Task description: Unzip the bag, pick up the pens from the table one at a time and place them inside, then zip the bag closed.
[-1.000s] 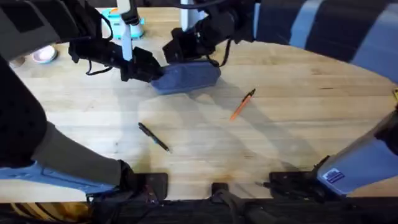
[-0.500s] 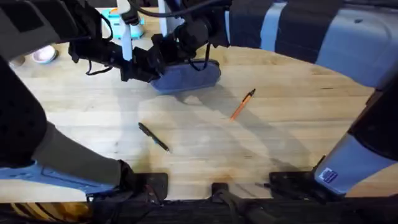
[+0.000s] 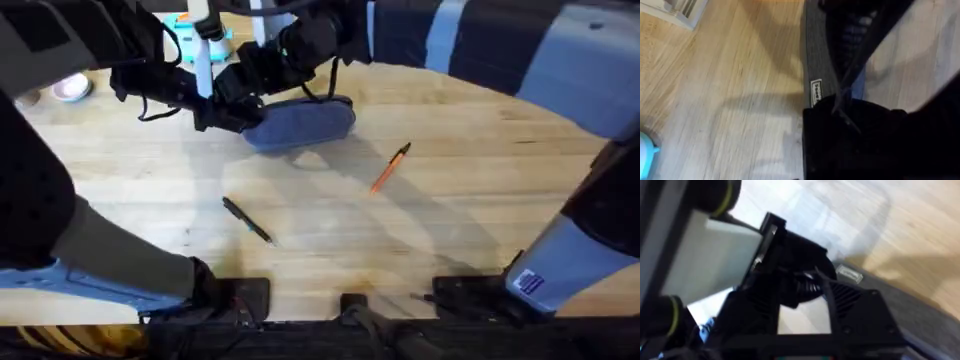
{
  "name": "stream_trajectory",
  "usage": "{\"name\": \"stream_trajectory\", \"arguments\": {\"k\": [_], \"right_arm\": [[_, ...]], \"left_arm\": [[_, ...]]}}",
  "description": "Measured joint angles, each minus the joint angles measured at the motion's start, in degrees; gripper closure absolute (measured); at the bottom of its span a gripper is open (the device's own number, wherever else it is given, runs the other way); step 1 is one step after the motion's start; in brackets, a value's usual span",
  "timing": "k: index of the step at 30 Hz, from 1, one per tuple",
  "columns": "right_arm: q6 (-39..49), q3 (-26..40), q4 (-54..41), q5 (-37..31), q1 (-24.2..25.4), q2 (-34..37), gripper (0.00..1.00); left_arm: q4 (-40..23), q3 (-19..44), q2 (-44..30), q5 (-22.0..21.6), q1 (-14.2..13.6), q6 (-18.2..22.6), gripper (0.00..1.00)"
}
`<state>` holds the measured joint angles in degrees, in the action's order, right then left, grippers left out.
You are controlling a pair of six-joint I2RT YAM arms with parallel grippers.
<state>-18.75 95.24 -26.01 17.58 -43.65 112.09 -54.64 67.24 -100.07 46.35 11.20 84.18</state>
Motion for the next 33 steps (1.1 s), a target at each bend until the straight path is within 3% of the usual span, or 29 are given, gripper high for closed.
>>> {"name": "stream_trajectory", "arguments": {"k": [2, 6, 17, 18, 20, 21, 33], "right_arm": [[1.4, 0.8, -3.3, 0.6, 0.5, -0.1, 0.418], [6.9, 2.6, -14.2, 0.1, 2.4, -1.9, 0.006], [18.9, 3.6, -18.2, -5.4, 10.8, -15.1, 0.004], [20.4, 3.6, -20.6, -5.6, 10.8, -14.9, 0.004], [20.8, 3.6, -21.2, -5.6, 10.8, -14.9, 0.004], [21.1, 3.6, -21.5, -5.6, 10.8, -14.9, 0.004], [26.6, 3.6, -22.1, -5.8, 10.8, -14.9, 0.004]], "left_arm": [[0.1, 0.0, 0.0, 0.0, 0.0, 0.0, 0.959], [0.1, 0.0, 0.0, -0.1, 0.0, -0.1, 0.958], [0.1, 0.0, 0.0, 0.0, 0.0, -0.1, 0.959], [0.2, 0.0, 0.0, -0.1, 0.0, 0.1, 0.432], [0.2, 0.0, 0.0, -0.1, 0.0, 0.1, 0.118], [0.1, 0.0, 0.0, -0.1, 0.0, -0.1, 0.041], [-0.4, 0.0, 0.0, -0.1, 0.0, -0.1, 0.008]]}}
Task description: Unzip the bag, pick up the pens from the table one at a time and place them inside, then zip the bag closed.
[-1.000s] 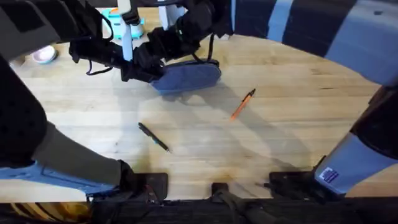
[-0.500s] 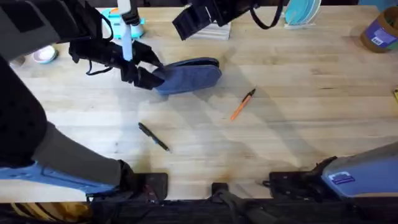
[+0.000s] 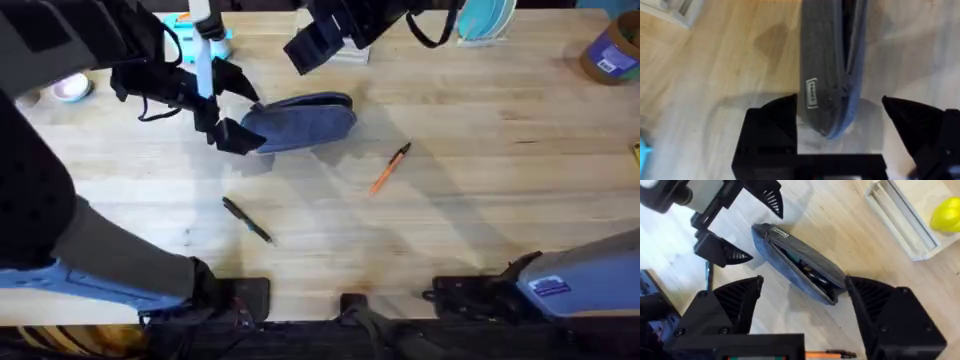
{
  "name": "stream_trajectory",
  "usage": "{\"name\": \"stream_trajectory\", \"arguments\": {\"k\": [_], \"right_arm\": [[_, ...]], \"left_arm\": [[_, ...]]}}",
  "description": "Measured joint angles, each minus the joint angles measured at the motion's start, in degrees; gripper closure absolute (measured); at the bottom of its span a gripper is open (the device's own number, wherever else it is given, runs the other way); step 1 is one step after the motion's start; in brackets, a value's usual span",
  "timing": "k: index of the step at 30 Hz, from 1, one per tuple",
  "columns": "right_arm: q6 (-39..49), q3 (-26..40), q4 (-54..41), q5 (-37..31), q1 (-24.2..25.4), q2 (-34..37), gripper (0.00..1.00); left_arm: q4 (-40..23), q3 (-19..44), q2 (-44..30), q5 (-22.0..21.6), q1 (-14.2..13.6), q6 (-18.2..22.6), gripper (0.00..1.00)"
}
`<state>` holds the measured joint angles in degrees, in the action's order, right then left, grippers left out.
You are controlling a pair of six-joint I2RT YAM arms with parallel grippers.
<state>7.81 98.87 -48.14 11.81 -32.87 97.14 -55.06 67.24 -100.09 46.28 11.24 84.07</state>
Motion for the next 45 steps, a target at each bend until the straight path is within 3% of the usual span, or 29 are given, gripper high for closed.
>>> {"name": "stream_trajectory", "arguments": {"k": [4, 10, 19, 26, 35, 36, 37, 38, 40, 41, 45], "right_arm": [[2.4, 0.0, -0.5, 0.0, 0.0, 0.0, 0.005], [7.0, 2.3, -4.0, 0.0, -0.8, 0.8, 0.007], [20.9, 7.6, -3.2, 0.0, -2.1, 3.7, 0.006], [43.7, 7.6, -1.2, -0.2, -2.1, 4.5, 0.005], [51.7, 7.6, -1.8, -0.2, -5.1, 4.5, 0.01], [52.1, 7.6, -1.8, -0.2, -5.4, 4.5, 0.1], [52.0, 7.6, -1.9, -0.2, -5.6, 4.5, 0.25], [52.0, 7.6, -3.1, -0.2, -5.8, 4.5, 0.676], [51.8, 7.6, -4.2, 0.0, -5.7, 4.5, 0.926], [51.8, 7.7, -6.8, 1.1, -5.5, 4.5, 0.966], [51.8, 7.9, -9.5, 5.2, -3.9, 5.5, 0.967]], "left_arm": [[-5.8, 0.6, 0.5, 0.0, 1.5, 0.0, 0.007], [-17.3, 4.8, 7.0, 0.0, 7.3, 0.0, 0.007], [-22.7, 7.4, 17.4, 0.0, 15.6, 0.0, 0.007], [-22.7, 7.4, 19.1, 0.0, 16.3, 0.0, 0.008], [-22.7, 7.4, 19.2, 0.0, 16.3, 0.0, 0.007], [-22.7, 7.4, 19.2, 0.0, 16.3, 0.0, 0.007], [-22.7, 7.4, 19.2, 0.0, 16.3, 0.0, 0.007], [-22.7, 7.4, 19.2, 0.0, 16.3, 0.0, 0.007], [-22.7, 7.4, 19.2, 0.0, 16.3, 0.0, 0.007], [-22.7, 7.4, 19.2, 0.0, 16.3, 0.0, 0.007], [-22.7, 7.4, 19.1, 0.0, 16.3, 0.1, 0.007]]}}
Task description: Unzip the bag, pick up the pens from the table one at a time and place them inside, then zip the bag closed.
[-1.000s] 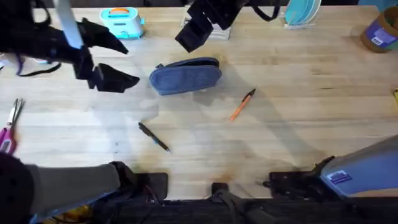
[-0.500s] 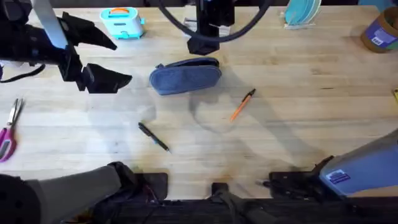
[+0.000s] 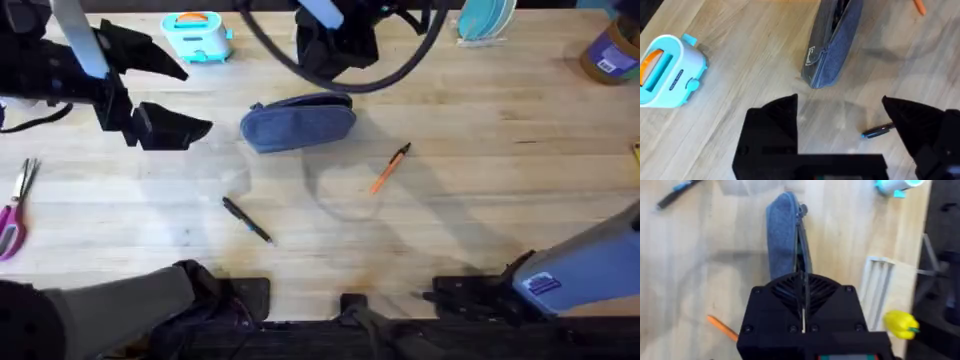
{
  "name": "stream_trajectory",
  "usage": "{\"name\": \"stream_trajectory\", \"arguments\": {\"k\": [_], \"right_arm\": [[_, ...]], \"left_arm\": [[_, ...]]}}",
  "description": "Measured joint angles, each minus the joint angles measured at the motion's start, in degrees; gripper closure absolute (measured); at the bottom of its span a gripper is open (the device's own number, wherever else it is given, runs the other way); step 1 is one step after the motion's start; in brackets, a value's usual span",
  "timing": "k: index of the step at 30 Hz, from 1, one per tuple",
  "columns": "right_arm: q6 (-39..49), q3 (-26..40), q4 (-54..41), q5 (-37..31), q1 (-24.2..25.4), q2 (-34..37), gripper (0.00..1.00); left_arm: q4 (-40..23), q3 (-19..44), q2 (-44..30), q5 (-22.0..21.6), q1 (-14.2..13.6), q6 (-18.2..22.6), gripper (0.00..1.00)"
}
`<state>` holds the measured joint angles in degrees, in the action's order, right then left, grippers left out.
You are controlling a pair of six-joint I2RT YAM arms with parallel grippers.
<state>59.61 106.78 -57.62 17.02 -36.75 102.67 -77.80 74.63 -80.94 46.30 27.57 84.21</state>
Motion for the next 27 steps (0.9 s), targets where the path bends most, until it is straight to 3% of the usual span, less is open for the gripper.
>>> {"name": "stream_trajectory", "arguments": {"k": [9, 27], "right_arm": [[-2.4, 0.1, -0.7, 8.9, 6.7, 8.3, 0.966], [-3.7, 0.1, 2.7, 10.6, 6.6, 16.1, 0.967]], "left_arm": [[-1.9, 0.0, 0.0, 0.3, 0.0, 6.0, 0.007], [-1.9, 0.0, 0.0, 0.7, 0.0, 8.7, 0.007]]}}
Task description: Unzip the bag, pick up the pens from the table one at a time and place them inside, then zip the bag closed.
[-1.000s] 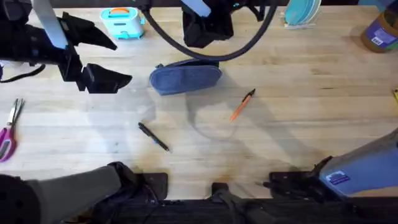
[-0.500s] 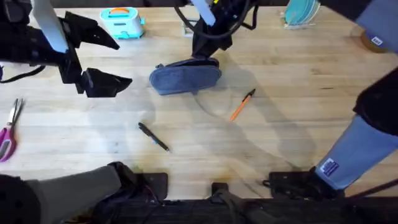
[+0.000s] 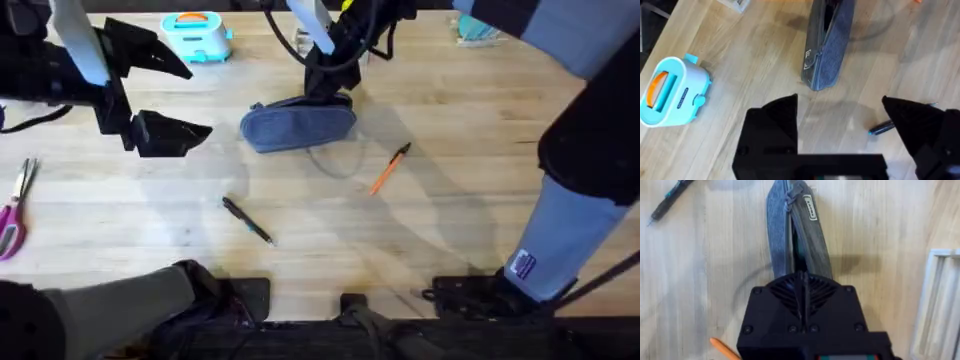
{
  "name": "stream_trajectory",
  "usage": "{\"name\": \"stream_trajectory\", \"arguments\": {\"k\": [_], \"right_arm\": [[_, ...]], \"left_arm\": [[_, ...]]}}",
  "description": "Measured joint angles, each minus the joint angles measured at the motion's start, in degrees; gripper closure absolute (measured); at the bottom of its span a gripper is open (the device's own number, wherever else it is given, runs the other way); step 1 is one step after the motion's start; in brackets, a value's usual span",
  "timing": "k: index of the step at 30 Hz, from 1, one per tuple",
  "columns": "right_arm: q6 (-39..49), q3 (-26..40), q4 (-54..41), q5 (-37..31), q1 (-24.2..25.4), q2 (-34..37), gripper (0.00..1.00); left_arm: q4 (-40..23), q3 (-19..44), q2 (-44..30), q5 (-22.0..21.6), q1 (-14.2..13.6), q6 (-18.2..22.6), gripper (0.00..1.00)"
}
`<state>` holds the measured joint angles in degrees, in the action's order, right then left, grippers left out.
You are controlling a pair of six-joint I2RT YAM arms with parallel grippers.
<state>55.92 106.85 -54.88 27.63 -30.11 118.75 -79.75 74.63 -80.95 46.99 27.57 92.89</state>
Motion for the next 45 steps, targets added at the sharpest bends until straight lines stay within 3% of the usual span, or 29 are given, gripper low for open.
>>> {"name": "stream_trajectory", "arguments": {"k": [23, 26, 27, 28, 29, 30, 45], "right_arm": [[-0.3, 0.2, 2.6, 1.3, -3.2, 7.4, 0.961], [-0.6, 0.2, 2.6, 1.3, -3.3, 7.4, 0.777], [-0.6, 0.2, 2.6, 1.3, -3.3, 7.5, 0.628], [-0.6, 0.2, 2.6, 1.3, -3.5, 7.7, 0.201], [-0.6, 0.2, 2.6, 1.3, -3.5, 7.7, 0.068], [-0.4, 0.2, 2.6, 1.3, -3.5, 7.7, 0.007], [-0.4, 0.2, 2.3, 0.7, -3.7, 7.7, 0.005]], "left_arm": [[-0.2, 0.0, 0.0, 0.0, 0.0, 0.1, 0.007], [-0.2, 0.0, 0.0, 0.0, 0.0, 0.2, 0.008], [-0.2, 0.0, 0.0, 0.0, 0.0, 0.2, 0.007], [-0.2, 0.0, 0.0, 0.0, 0.0, 0.2, 0.007], [-0.2, 0.0, 0.0, 0.0, 0.0, 0.2, 0.007], [-0.2, 0.0, 0.0, 0.0, 0.0, 0.2, 0.007], [-0.4, 0.0, 0.0, 0.0, 0.0, 0.2, 0.007]]}}
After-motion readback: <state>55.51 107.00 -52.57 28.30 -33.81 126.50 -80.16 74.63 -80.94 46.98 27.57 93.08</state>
